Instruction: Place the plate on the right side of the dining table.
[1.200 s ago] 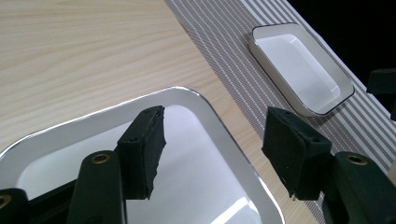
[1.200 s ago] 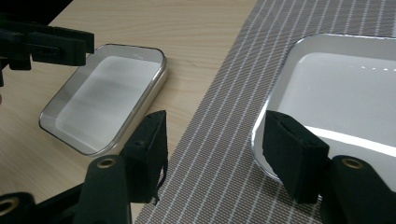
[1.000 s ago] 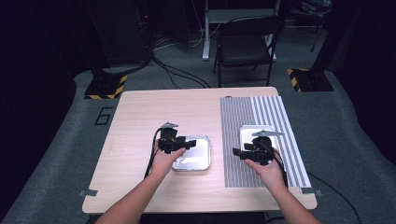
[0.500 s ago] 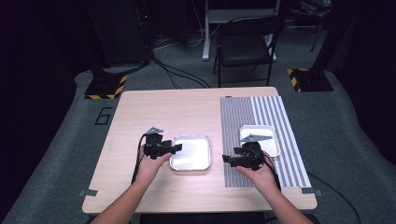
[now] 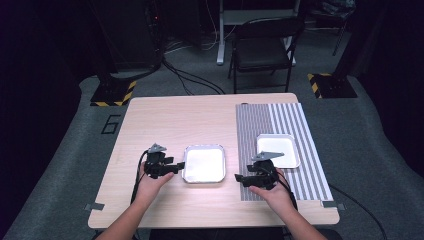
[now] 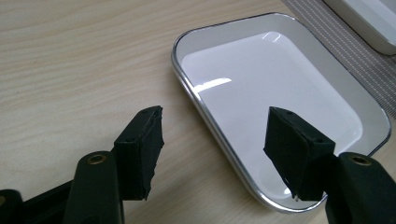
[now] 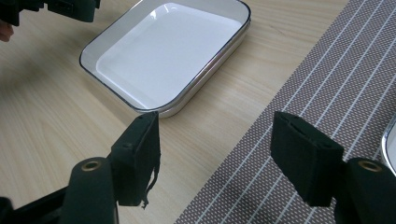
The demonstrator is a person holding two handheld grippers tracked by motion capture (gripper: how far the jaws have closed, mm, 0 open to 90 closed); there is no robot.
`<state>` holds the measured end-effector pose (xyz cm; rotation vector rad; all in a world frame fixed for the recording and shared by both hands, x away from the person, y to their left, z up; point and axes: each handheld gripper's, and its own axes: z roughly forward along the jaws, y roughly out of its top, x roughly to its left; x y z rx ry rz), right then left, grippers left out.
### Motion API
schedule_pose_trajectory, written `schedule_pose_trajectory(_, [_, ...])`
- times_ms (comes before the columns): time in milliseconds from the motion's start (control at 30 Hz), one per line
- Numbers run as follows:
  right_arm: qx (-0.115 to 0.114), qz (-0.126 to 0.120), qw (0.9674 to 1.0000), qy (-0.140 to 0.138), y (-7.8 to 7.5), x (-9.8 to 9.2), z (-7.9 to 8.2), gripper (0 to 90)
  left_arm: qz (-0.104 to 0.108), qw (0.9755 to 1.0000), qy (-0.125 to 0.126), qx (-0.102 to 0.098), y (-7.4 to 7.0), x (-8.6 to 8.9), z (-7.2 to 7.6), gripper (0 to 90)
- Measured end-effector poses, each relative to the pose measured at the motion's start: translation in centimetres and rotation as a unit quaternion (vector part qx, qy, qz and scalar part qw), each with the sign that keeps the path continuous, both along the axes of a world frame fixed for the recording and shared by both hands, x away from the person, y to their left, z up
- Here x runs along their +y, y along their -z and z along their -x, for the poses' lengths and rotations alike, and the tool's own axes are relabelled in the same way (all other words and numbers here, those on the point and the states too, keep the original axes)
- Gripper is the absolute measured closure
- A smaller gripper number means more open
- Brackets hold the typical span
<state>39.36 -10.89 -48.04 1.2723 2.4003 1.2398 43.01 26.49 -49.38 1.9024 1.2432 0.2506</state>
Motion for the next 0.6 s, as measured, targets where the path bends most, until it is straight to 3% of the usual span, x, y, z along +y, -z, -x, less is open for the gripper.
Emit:
schedule_pose_trajectory(267, [-0.006, 0.007, 0.9999, -0.009, 0.8, 0.3, 0.2, 32.6, 0.0, 1.0, -0.009, 0.002, 0.7, 1.1, 0.0, 36.7])
schedule_pose_trajectory(600, [-0.004, 0.011, 0.9997, -0.019, 2.0, 0.7, 0.5, 32.2, -0.027, 0.9995, -0.015, 0.001, 2.1, 2.0, -0.1, 36.3])
